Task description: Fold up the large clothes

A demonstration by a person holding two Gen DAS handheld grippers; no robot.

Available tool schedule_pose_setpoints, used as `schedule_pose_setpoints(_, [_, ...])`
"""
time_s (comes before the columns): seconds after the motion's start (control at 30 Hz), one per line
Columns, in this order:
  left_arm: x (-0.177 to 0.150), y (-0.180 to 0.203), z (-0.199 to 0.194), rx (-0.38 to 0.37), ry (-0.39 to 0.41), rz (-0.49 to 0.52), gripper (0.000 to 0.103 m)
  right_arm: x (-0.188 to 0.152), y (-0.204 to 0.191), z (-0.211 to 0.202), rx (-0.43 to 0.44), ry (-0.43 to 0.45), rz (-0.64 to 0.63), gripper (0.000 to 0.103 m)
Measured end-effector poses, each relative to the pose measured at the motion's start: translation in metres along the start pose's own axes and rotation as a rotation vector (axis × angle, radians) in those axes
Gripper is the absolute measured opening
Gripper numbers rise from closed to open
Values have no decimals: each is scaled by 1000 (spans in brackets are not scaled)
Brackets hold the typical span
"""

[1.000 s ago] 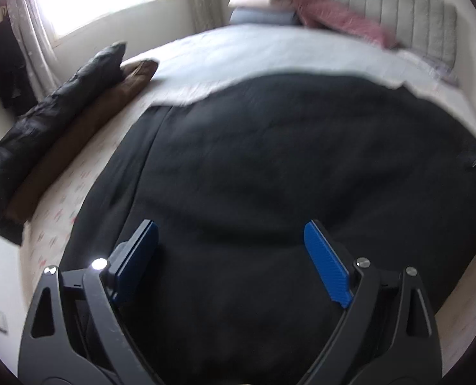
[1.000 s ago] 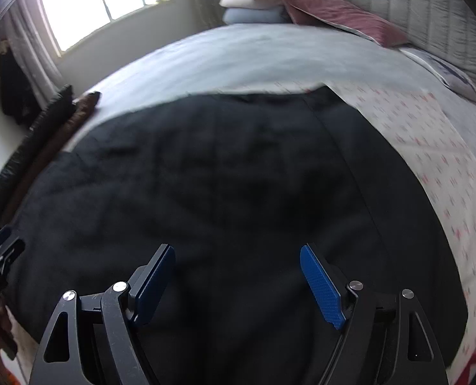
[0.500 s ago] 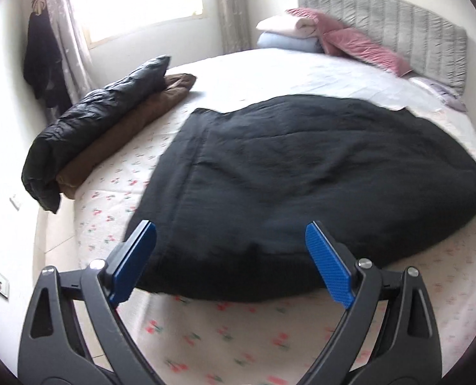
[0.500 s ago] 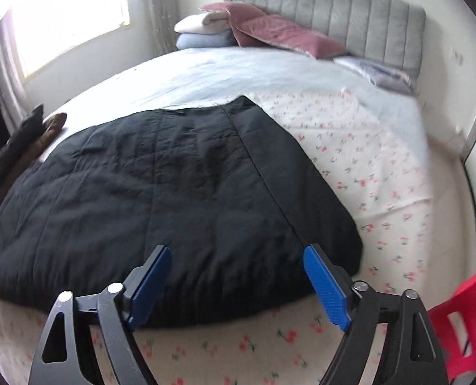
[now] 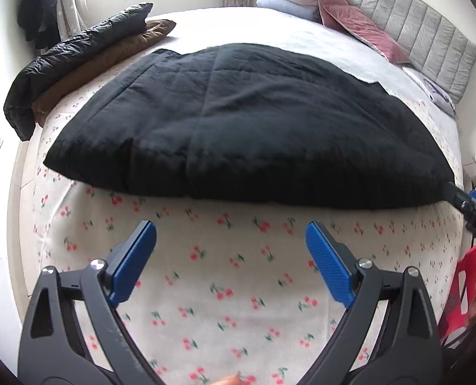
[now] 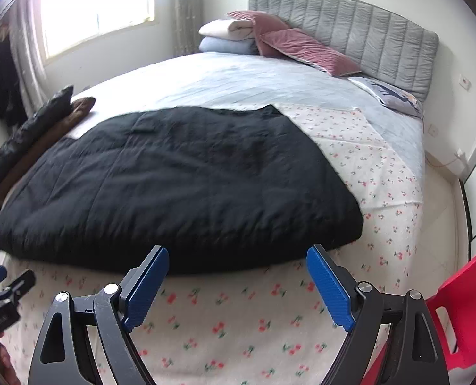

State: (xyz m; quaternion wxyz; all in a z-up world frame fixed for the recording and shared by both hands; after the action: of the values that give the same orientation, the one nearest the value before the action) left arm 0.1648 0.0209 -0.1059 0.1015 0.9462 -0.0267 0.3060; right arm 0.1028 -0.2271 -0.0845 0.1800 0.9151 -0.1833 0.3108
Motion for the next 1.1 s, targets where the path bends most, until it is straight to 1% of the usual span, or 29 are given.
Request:
schedule_pose_setpoints(0.07, [-2,3,-3,22,-1,14,95,-7,-10,-3,7,0,-34,89])
schedule_pose_setpoints(0.13, [-3,8,-9,45,9,33,97,-11,-18,-5,6,-1,-59,89])
schedule_pose_setpoints(0.17, [-3,10,-11,55,15,42,100,-12,-21,-6,6,0,-62,89])
schedule_pose_setpoints(0.27, [-3,14,-17,75,29,61,100,-12,-29,-10,14,3,-60,89])
schedule_pose_setpoints(0.47, [-5,13,-22,99,20,75,100,-17,-41,-11,32,-19,-54,89])
schedule_pose_setpoints(0.6, [-7,7,-21,114,-13,86,100,-21,-38,-15,26,-27,-54,89])
schedule_pose_setpoints(0.77, [-4,7,-20,66,-32,75,100,-15,-31,-16,0,-13,-43,89])
schedule_pose_setpoints(0.97, [-5,8,-13,59,-52,82,100,-8,-29,-3,-8,-39,-3,89])
schedule_pose_setpoints(1.1, [-7,3,-9,55,-67,55,100,-2,-29,-5,-12,-20,26,89])
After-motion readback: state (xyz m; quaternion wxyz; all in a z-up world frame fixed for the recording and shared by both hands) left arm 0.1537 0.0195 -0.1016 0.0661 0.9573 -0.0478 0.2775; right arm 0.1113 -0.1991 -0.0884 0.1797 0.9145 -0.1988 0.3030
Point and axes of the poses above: each gripper's, at about its wrist camera, not at the fingertips, and z roughly the way its jaws point, y to its right, x to its top, the point moved 8 cm from there along z, roughly the way its jaws point, and after that the axes turned 9 degrees about -x, right-handed, at the moved point
